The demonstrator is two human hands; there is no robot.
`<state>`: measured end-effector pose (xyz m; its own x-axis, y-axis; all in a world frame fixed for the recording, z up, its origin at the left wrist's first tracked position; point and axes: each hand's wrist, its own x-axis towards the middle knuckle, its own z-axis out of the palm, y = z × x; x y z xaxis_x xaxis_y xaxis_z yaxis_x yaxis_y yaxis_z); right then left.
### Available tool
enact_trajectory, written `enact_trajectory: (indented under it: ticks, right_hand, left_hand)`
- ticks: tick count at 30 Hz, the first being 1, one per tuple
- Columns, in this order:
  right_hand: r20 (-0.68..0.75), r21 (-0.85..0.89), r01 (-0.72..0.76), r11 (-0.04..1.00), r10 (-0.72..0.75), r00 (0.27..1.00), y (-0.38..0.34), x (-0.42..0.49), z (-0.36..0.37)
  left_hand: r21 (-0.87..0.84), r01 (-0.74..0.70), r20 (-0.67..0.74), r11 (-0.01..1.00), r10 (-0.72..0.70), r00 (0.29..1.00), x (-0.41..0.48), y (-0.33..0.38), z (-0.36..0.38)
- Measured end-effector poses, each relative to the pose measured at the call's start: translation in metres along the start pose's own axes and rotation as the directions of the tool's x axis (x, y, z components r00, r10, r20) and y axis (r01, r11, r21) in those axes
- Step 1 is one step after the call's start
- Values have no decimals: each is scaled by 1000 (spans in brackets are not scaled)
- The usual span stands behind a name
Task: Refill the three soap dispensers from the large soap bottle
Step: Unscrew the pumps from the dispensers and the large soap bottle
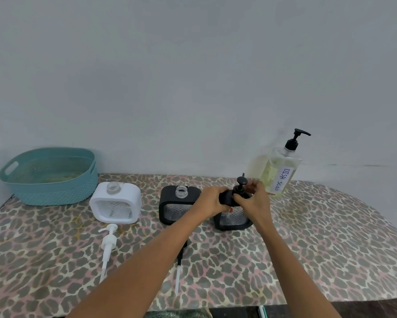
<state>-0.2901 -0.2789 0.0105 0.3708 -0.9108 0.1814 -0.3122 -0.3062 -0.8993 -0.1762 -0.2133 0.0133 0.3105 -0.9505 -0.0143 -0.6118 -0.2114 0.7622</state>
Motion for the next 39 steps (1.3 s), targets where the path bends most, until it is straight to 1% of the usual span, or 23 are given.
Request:
enact_trajectory:
  ticks: [4,5,8,12,17,22,25,30,32,35,39]
  right_hand:
    - [46,3,-6,1000,6,999,2,1,1]
    - [37,-26,8,1000,-7,999,2,1,3]
    - [-52,-146,40,988,-48,997,5,2,10]
    - [-82,-82,24,996,-31,996,-1,0,7]
    - [-103,-48,44,998,-49,993,-18,3,-6]
    - [-125,54,64,996,-57,990,-42,6,-30]
    - [-105,95,77,993,-67,992,-57,7,-47]
    - [-101,132,137,982,-124,987,-79,3,-73]
    - [-74,151,142,978,-132,988,-82,-1,-78]
    - [-24,147,118,982,-115,993,-77,-7,-79]
    - [49,112,20,993,-25,998,-57,-16,-76]
  left_hand:
    - [-11,4,-8,1000,-4,1000,0,0,0]
    - [-14,2,-10,1000,-2,1000,0,-1,0]
    - [-12,-2,-11,1000,2,1000,0,-1,0]
    - [-29,2,-7,1000,-2,1000,0,0,0]
    - [-43,2,3,999,-2,1000,-1,3,0]
    - [-28,12,18,1000,-12,1000,-1,4,0]
    - [-9,19,21,1000,-19,1000,-1,4,0]
    - [7,29,16,1000,-30,999,0,5,0]
    - [13,27,12,1000,-28,1000,0,4,0]
    - [26,20,2,999,-20,1000,-1,2,0]
    - [27,14,-13,1000,-14,1000,-1,0,1]
